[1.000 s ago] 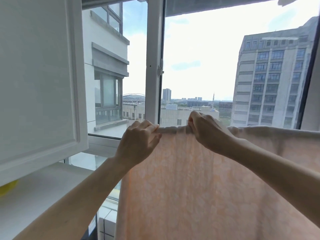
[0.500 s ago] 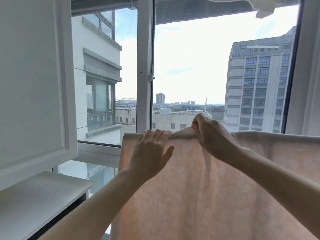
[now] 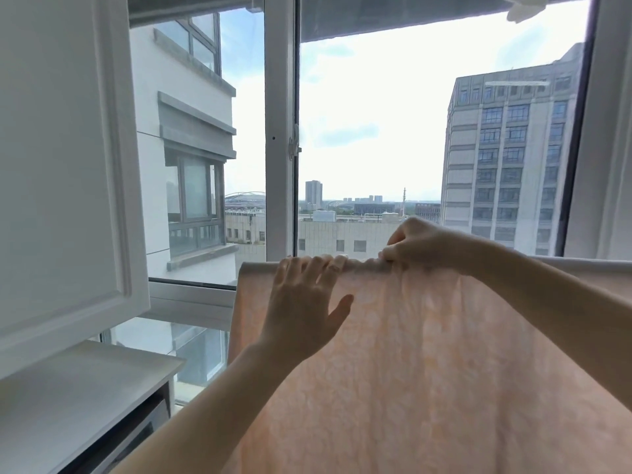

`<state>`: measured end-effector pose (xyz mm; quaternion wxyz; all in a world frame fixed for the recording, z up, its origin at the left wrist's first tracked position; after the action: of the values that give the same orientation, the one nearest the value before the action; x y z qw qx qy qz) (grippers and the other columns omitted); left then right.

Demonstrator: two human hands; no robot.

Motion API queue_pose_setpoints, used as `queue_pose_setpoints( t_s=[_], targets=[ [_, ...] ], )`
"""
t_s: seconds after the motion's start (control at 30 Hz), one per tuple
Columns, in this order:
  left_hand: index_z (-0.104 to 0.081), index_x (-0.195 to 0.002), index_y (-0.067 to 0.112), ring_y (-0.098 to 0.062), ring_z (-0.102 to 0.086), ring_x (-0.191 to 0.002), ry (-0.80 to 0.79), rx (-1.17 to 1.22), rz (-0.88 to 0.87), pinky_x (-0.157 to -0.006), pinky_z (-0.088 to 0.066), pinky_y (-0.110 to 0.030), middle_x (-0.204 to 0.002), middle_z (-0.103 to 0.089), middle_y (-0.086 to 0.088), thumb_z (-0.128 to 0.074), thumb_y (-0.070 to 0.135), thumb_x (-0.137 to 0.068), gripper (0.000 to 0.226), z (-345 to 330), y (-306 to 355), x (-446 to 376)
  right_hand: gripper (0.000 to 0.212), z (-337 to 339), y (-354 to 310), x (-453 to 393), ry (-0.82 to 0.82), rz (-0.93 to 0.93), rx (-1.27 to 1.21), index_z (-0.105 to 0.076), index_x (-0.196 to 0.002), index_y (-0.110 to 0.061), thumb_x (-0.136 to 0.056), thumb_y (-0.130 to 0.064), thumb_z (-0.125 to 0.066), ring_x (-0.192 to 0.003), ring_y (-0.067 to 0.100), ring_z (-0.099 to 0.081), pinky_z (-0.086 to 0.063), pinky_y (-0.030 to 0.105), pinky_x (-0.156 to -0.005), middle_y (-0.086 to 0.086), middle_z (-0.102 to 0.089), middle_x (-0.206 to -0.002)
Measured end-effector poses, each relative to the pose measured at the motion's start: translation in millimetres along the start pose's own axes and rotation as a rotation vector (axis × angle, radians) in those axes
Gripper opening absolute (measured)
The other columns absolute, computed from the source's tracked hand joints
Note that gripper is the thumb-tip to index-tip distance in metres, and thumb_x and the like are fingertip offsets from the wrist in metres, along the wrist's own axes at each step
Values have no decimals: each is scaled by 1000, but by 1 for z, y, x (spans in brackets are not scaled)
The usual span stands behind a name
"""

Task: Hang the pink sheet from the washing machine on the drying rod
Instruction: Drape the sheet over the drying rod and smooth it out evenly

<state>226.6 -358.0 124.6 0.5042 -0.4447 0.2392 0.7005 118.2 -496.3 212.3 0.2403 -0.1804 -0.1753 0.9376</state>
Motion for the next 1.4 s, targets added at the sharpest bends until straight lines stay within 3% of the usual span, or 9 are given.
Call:
queue_pose_setpoints(
  t_s=[0.13,0.23,0.33,0.43,0.7,0.9,1.03,1.2,1.4],
  targets=[
    [-51,-131,18,-22,-54,-109,32,-22,-24,-98,-45,-45,-122,-59,0,-45,53,-90,54,3,-4,2,21,0,-7,-3,-108,-26,76,-70,-77,-20,-93,-28,-60,-65,7,-58,-45,20,-55,-7,-63,-72],
    [-52,-130,18,-23,-54,-109,46,-25,-25,-99,-44,-44,-122,-60,-1,-44,52,-89,54,3,-9,4,12,-2,-11,-6,74,103,-28,-68,-92,-13,-94,-21,-59,-81,16,-62,-49,22,-68,0,-67,-87],
    [-52,-130,18,-24,-54,-110,32,-20,-37,-99,-44,-45,-123,-59,-2,-44,52,-89,54,0,-11,2,10,4,-12,2,410,217,8,-66,-92,-5,-93,-13,-60,-74,13,-59,-50,21,-66,2,-64,-83],
    [-51,-131,19,-23,-53,-111,28,-10,-40,-98,-45,-44,-124,-59,-1,-43,53,-89,54,-2,-7,1,21,-5,-3,-3,347,191,157,-65,-85,3,-93,-15,-59,-63,16,-57,-56,39,-67,18,-68,-82],
    [-51,-130,19,-26,-54,-104,73,-39,-25,-95,-45,-46,-119,-59,-2,-41,53,-92,52,1,-15,1,14,5,3,32,382,348,205,-65,-98,-11,-90,-22,-64,-76,10,-64,-47,12,-65,-2,-67,-89],
    [-49,-130,20,-29,-55,-104,33,-70,11,-95,-45,-51,-117,-60,-3,-38,54,-95,50,-6,-13,-1,25,-13,10,55,522,540,331,-61,-96,-12,-91,-35,-52,-74,13,-69,-59,28,-66,-1,-68,-89],
    [-50,-131,20,-28,-55,-107,3,-58,9,-98,-43,-50,-119,-61,-3,-35,52,-96,51,-9,-13,-3,14,-9,15,56,523,599,342,-58,-92,-12,-93,-24,-53,-61,13,-68,-58,30,-55,3,-70,-77],
    [-49,-129,21,-28,-55,-99,34,-53,-15,-92,-44,-46,-113,-62,-3,-36,49,-95,46,-6,-9,-5,7,26,12,63,814,553,284,-55,-93,-11,-94,-16,-60,-49,13,-60,-54,31,-49,2,-64,-66],
    [-51,-131,18,-27,-56,-105,10,-63,-2,-99,-40,-48,-118,-61,-3,-34,52,-96,52,-6,-11,-1,15,-5,32,69,503,553,392,-51,-91,-20,-93,-35,-51,-67,8,-66,-57,25,-61,-1,-70,-86]
  ],
)
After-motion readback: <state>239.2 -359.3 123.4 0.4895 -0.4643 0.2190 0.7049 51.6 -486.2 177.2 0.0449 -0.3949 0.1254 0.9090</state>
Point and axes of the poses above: each hand's wrist, its own x-axis away from the middle knuckle, its own z-axis out of the back of the hand, y = z × x, the point moved 5 cm from there along -x, towards the middle knuckle
